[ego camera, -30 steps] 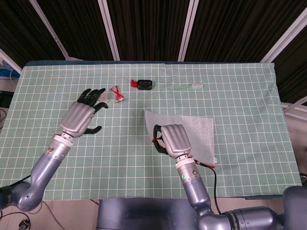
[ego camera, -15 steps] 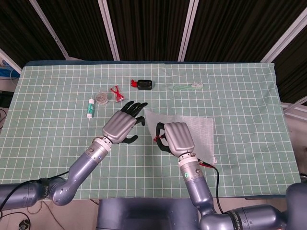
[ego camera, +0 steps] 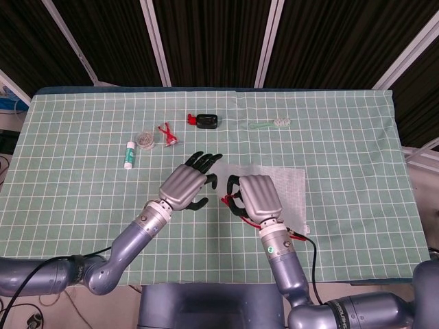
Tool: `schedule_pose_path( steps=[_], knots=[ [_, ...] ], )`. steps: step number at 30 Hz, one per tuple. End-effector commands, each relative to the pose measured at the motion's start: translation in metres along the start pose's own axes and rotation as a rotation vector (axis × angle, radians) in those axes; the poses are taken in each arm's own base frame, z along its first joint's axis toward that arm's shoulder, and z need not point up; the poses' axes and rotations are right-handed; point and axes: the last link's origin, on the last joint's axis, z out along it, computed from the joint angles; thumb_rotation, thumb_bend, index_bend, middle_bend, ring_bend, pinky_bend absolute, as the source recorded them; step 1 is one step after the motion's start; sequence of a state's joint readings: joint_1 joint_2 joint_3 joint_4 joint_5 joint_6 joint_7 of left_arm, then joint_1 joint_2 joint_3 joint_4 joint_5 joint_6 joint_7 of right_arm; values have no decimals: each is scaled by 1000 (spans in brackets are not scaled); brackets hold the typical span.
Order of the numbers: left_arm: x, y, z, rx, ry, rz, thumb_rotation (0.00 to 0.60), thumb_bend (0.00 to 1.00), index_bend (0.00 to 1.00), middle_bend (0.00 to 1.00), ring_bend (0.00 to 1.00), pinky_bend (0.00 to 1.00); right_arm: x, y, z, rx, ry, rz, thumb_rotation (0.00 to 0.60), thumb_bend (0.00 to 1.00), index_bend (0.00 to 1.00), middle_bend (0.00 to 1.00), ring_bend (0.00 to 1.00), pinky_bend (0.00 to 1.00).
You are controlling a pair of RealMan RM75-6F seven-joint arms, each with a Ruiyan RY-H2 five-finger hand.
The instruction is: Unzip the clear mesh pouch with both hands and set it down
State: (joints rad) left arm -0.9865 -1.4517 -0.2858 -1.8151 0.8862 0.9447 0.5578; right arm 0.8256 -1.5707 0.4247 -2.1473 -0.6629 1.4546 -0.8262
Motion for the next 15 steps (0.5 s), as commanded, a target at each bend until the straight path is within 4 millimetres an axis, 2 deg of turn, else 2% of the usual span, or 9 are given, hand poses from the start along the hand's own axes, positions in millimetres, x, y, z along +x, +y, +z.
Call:
schedule_pose_path(
  steps=[1,15],
  knots=[
    [-1,5,3,-10,4,-8,600,309,446,0,0,0,1,1,0,-2,1,0,600,663,729,1000,1000,1000],
    [-13,25,16,-39,-8,-27,600,339,451,0,0,0,6,3,-3,-7,8,7,600,665,731,1000,1000,1000]
  ],
)
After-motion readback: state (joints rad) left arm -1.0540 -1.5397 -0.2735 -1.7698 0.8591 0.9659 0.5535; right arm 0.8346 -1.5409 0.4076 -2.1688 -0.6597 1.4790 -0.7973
